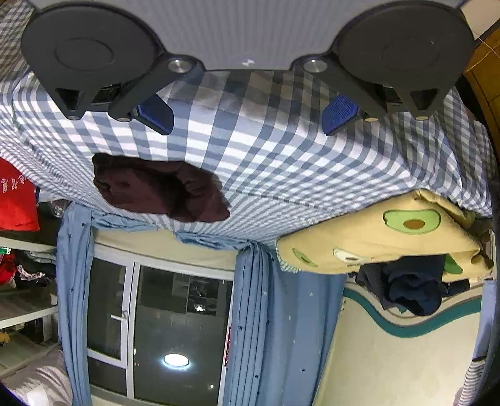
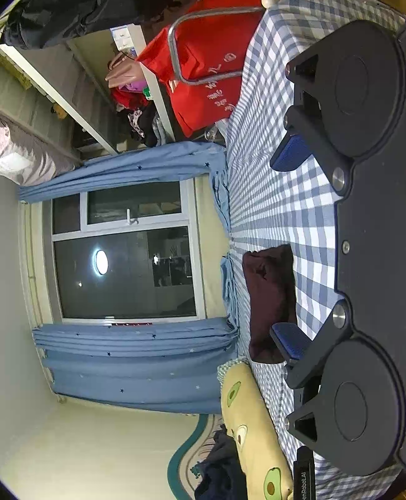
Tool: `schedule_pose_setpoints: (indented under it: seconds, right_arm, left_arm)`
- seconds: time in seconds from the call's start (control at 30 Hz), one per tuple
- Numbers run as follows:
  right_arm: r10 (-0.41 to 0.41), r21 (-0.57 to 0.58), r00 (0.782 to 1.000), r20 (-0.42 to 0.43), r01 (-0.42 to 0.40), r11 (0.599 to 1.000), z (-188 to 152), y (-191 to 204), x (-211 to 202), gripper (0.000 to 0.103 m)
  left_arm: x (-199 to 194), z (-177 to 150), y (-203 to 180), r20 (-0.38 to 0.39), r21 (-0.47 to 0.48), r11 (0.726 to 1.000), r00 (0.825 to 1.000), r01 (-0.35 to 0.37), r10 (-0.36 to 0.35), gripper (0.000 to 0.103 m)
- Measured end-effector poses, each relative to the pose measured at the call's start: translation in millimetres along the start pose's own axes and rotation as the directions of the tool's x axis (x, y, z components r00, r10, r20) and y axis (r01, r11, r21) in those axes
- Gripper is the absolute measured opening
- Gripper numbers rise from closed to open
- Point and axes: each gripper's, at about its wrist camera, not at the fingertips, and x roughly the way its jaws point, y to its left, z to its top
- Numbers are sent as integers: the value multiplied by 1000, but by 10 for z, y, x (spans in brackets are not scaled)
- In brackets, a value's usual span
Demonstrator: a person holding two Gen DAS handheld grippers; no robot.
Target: Fold small clothes
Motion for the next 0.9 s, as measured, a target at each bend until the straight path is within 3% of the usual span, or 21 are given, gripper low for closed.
schedule_pose_setpoints:
  seconds: [0.37, 0.9]
  right_arm:
    - [38, -42, 998, -42, -40, 998, -167, 160, 230, 103]
    - [34, -38, 998, -55, -36, 999, -230, 145, 371, 103]
  left_arm:
    - [184, -91, 67, -44, -11, 999, 999, -33, 32, 102]
    - [201, -111, -35, -47, 35, 999, 999, -12, 13, 102]
